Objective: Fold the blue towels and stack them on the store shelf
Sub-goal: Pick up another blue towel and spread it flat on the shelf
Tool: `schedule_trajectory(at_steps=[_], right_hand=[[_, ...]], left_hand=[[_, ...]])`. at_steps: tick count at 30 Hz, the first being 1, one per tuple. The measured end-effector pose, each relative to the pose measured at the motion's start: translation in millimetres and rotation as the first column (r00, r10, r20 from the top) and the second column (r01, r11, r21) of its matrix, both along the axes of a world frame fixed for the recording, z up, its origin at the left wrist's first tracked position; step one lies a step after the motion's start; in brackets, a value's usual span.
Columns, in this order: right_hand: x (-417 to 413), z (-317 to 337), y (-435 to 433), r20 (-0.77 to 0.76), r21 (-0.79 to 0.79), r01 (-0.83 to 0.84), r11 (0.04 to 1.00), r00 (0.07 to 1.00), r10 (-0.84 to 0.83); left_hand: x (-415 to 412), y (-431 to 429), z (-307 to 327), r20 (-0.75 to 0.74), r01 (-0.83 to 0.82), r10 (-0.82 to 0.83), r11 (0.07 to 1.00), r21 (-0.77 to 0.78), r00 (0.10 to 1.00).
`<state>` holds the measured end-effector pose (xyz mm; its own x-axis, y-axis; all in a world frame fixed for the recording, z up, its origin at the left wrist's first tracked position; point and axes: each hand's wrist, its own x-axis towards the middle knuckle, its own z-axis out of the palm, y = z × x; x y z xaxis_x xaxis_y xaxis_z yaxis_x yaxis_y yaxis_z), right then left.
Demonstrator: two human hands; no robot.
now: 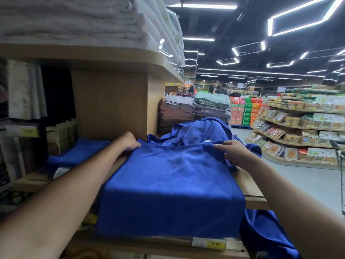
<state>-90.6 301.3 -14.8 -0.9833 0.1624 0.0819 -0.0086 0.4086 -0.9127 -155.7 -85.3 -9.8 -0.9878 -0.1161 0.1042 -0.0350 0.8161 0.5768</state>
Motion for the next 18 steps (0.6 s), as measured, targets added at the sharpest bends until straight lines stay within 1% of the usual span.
schedule_trajectory(at_steps=[2,5,7,10,13,16,18], right_hand=[[-3,4,5,0.01,-0.021,-0.026,0.999,1.0,0.026],[-9,15,12,0.011,-0.044,-0.045,0.998,0.999,0.045],[-13,28,13,-0.001,-0.013,-0.03,0.999,1.0,0.03],[-18,52,12,-0.032,0.035,0.016,0.999,0.999,-0.015],[-25,75,8,-0.098,0.078,0.031,0.996,0.995,-0.023],[-33,91,5,-0.21,0.048,0.07,0.996,0.976,-0.058],[-38,97,4,-0.255,0.061,0.086,0.994,0.965,-0.068]], left_hand=[[0,-3,4,-0.02,0.025,-0.023,0.994,0.102,1.0],[6,-7,13,-0.115,0.064,-0.035,0.963,0.262,0.993],[7,-11,22,-0.173,0.083,-0.019,0.924,0.373,0.985],[4,-17,40,-0.233,0.126,0.0,0.841,0.527,0.972],[-3,-16,59,-0.293,0.165,0.019,0.792,0.588,0.956],[-9,-12,73,-0.343,0.183,0.052,0.767,0.615,0.938],[-10,-11,75,-0.351,0.184,0.067,0.753,0.632,0.934]])
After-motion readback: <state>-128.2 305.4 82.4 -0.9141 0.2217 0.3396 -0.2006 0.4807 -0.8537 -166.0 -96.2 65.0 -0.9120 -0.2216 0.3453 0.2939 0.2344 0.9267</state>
